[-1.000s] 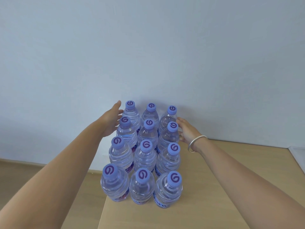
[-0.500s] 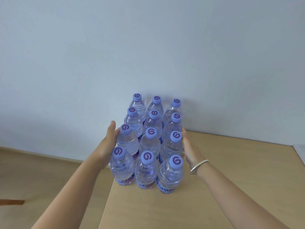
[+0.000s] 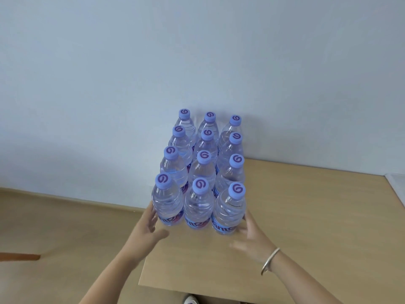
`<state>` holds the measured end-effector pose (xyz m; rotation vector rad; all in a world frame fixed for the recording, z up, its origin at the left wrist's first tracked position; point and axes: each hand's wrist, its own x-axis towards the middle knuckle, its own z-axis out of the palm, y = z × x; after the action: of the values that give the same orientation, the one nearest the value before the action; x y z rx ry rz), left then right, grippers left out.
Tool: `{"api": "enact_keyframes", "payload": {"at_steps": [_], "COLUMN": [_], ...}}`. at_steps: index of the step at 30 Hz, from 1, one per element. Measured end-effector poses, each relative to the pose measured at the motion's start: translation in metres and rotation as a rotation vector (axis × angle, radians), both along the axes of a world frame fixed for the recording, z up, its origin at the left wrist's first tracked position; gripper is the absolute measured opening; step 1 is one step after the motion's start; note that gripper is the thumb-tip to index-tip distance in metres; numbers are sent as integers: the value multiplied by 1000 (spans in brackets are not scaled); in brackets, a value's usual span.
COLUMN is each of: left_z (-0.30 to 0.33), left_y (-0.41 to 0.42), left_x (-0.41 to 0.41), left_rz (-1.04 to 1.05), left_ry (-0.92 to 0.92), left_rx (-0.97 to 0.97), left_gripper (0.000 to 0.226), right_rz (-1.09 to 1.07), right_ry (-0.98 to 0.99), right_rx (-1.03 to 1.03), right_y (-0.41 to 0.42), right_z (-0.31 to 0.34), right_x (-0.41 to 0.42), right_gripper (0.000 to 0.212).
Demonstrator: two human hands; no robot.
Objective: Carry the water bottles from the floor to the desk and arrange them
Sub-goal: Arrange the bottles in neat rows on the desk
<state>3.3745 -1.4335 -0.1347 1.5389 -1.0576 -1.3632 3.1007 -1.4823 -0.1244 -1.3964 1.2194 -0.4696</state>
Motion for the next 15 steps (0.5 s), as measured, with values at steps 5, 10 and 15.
{"api": "enact_keyframes", "payload": {"at_steps": [5, 10, 15], "left_z": [-1, -1, -6], "left_y": [-6, -7, -5], "left_x": [-22, -51, -58], "left_rz": [194, 336, 370], "left_ry": [-191, -265, -250], "left_rx": [-16, -60, -102], "left_gripper": [102, 129, 126], "right_rz": [-173, -317, -451], "right_ry": [-10, -8, 30], "right_rx": [-135, -207, -215], "right_y": [0, -4, -3], "right_z": [-7, -10, -16], "right_x": [21, 33, 42], "right_gripper": [68, 68, 69]}}
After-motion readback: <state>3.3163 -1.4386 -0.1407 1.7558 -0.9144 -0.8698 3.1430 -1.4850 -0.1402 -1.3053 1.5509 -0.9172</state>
